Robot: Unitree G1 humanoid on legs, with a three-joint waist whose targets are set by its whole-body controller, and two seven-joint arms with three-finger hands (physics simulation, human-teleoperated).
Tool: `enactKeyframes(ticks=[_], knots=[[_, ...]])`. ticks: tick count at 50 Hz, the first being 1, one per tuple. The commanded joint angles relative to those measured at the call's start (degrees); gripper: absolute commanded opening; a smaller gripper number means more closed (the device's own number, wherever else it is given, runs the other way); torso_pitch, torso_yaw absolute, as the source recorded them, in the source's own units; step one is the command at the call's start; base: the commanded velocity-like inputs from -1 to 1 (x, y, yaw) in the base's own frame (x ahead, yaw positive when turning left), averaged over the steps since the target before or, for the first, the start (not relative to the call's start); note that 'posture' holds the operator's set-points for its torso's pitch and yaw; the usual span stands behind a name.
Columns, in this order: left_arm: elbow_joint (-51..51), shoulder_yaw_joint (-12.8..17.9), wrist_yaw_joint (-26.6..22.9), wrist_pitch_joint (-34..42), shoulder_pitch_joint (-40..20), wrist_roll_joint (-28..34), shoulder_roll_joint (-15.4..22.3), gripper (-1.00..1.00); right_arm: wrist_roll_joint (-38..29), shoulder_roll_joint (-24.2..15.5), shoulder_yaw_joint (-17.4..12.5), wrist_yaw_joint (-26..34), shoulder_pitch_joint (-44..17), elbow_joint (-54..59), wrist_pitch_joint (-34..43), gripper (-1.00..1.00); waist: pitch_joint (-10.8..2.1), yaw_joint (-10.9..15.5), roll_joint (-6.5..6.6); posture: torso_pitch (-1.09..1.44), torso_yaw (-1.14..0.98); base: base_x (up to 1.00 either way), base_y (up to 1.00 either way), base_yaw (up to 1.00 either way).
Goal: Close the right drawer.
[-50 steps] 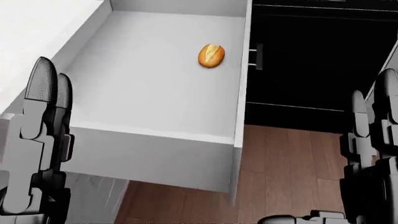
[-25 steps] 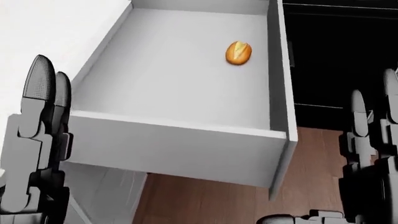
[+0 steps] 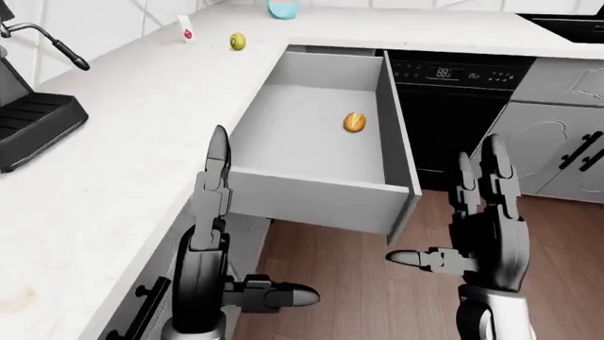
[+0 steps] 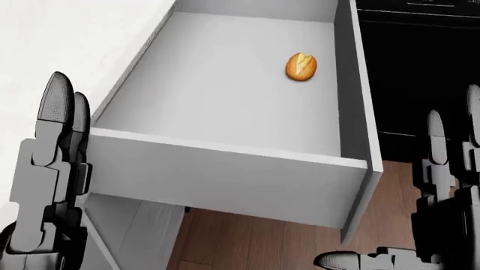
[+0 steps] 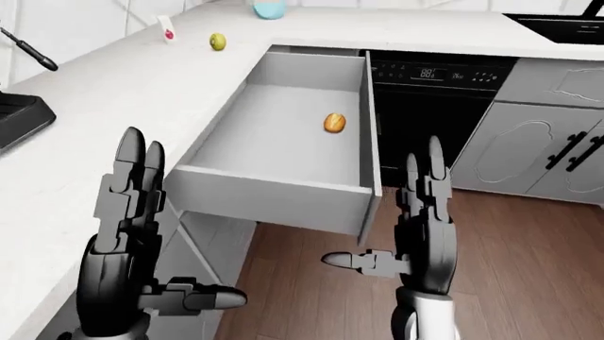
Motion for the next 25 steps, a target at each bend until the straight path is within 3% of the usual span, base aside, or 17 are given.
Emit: enactKeyframes(ticks=[1,3,6,8,10,12,14,19,21,23,24,25], knots=[[-2.1,0.3,0.3,-1.5,-0.4,-0.2,0.1,1.0,-0.1,0.1,0.3,0.1,-0.7,-2.2,-1.6,1.0,-0.47,0.0,-0.12,0.0,0.0,0.23,0.0,0.0],[-2.1,0.3,0.3,-1.5,-0.4,-0.2,0.1,1.0,-0.2,0.1,0.4,0.1,-0.6,-2.0,-1.7,1.0,-0.43,0.2,-0.33,0.0,0.0,0.24,0.0,0.0],[-2.1,0.3,0.3,-1.6,-0.3,-0.2,0.1,1.0,-0.4,0.1,0.5,0.0,-0.6,-2.1,-1.6,1.0,-0.77,0.2,0.82,0.0,0.0,0.24,0.0,0.0],[-2.1,0.3,0.3,-1.6,-0.3,-0.2,0.1,1.0,-0.3,0.1,0.4,0.0,-0.7,-2.0,-1.6,1.0,-0.46,0.1,2.19,0.0,0.0,0.23,0.0,0.0],[-2.1,0.3,0.3,-1.5,-0.3,-0.2,0.1,1.0,-0.5,0.1,0.5,0.0,-0.7,-1.9,-1.6,1.0,-1.14,0.1,4.99,0.0,0.0,0.23,0.0,0.0],[-2.2,0.3,0.2,-1.4,-0.4,-0.2,0.1,1.0,-0.5,0.0,0.5,0.0,-0.7,-1.9,-1.6,1.0,-0.85,0.9,4.18,0.0,0.0,0.23,0.0,0.0],[-2.2,0.3,0.2,-1.3,-0.4,-0.2,0.0,1.0,-0.6,0.0,0.6,0.0,-0.8,-1.8,-1.6,1.0,-0.67,1.1,4.3,0.0,0.0,0.23,0.0,0.0],[-2.0,0.2,0.3,-1.5,-0.4,-0.1,0.0,1.0,-0.7,0.0,0.5,0.0,-0.9,-1.5,-1.6,1.0,-0.82,1.3,2.05,0.0,0.0,0.24,0.0,0.0],[-1.9,0.2,0.3,-1.5,-0.5,-0.1,0.1,1.0,-0.8,0.0,0.6,-0.1,-0.9,-1.5,-1.7,1.0,-0.96,1.6,0.38,0.0,0.0,0.24,0.0,0.0],[-1.9,0.2,0.3,-1.5,-0.5,-0.1,0.1,1.0,-0.8,0.0,0.5,-0.1,-0.9,-1.5,-1.6,1.0,-2.08,1.5,-2.97,0.0,0.0,0.24,0.0,0.0],[-1.8,0.2,0.4,-1.5,-0.5,-0.1,0.1,1.0,-0.8,0.0,0.6,-0.1,-0.9,-1.4,-1.7,1.0,-1.52,0.6,-1.23,0.0,0.0,0.23,0.0,0.0],[-1.9,0.2,0.3,-1.5,-0.5,-0.1,0.1,1.0,-0.9,0.0,0.6,-0.1,-0.8,-1.5,-1.7,1.0,-1.22,0.6,-1.73,0.0,0.0,0.24,0.0,0.0]])
